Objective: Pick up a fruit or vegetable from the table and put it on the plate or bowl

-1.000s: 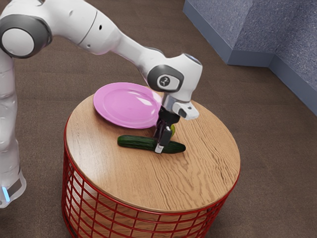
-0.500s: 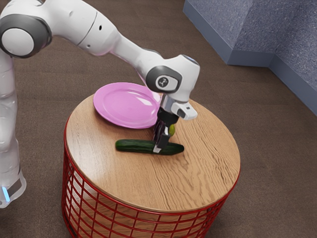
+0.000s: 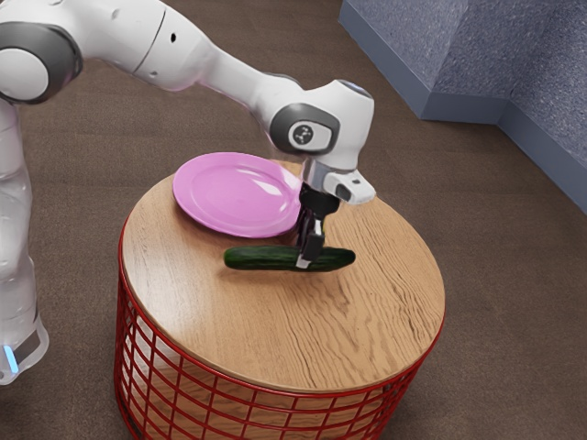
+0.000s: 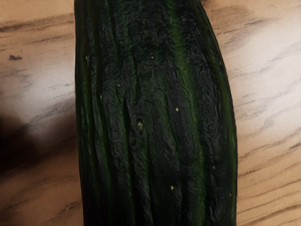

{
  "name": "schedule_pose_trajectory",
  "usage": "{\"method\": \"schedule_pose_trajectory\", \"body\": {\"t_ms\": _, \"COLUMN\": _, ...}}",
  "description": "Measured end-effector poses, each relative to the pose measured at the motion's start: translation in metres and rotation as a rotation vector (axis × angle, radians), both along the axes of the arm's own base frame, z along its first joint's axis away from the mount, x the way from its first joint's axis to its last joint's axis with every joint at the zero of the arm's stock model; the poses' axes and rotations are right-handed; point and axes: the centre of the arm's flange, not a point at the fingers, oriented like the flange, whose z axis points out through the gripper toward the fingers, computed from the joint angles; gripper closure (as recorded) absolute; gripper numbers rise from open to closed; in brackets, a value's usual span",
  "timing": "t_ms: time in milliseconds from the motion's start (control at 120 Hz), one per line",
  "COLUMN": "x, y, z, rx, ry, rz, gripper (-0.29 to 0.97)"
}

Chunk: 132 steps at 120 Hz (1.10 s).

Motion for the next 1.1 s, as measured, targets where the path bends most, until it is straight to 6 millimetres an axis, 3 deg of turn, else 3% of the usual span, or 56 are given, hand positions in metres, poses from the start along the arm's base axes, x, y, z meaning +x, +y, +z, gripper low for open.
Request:
{"method": "schedule_pose_trajectory", "body": {"t_ms": 100, "x": 0.003, "y": -0.004, "z": 0.017, "rx": -0.001, "ry": -0.031, "rz": -0.008, "gripper": 0.45}}
{"method": "schedule_pose_trajectory", "body": {"t_ms": 242, "x": 0.006, "y": -0.009, "z": 0.055, "rx": 0.001, "ry": -0.084, "rz": -0.025, "gripper": 0.45}}
{"method": "schedule_pose_trajectory", "body": {"t_ms": 325, "x": 0.006, "y": 0.001, "z": 0.073, "rx": 0.007, "ry": -0.093, "rz": -0.023, "gripper": 0.45}}
{"method": "schedule_pose_trajectory", "body": {"t_ms": 417, "x": 0.006, "y": 0.047, "z": 0.077, "rx": 0.027, "ry": -0.074, "rz": 0.033, "gripper": 0.46}}
{"method": "schedule_pose_trajectory", "body": {"t_ms": 567, "x": -0.010, "y": 0.169, "z": 0.082, "rx": 0.061, "ry": -0.049, "rz": 0.208, "gripper": 0.45}}
{"method": "schedule_pose_trajectory", "body": {"t_ms": 633, "x": -0.017, "y": 0.194, "z": 0.078, "rx": 0.064, "ry": -0.033, "rz": 0.243, "gripper": 0.45}}
{"method": "schedule_pose_trajectory", "body": {"t_ms": 692, "x": -0.017, "y": 0.191, "z": 0.075, "rx": 0.063, "ry": -0.022, "rz": 0.228, "gripper": 0.45}}
{"method": "schedule_pose_trajectory", "body": {"t_ms": 767, "x": -0.013, "y": 0.168, "z": 0.071, "rx": 0.061, "ry": -0.012, "rz": 0.175, "gripper": 0.46}}
{"method": "schedule_pose_trajectory", "body": {"t_ms": 892, "x": -0.010, "y": 0.136, "z": 0.064, "rx": 0.049, "ry": 0.002, "rz": 0.103, "gripper": 0.18}}
{"method": "schedule_pose_trajectory", "body": {"t_ms": 1100, "x": -0.013, "y": 0.149, "z": 0.060, "rx": 0.033, "ry": 0.004, "rz": 0.114, "gripper": 0.04}}
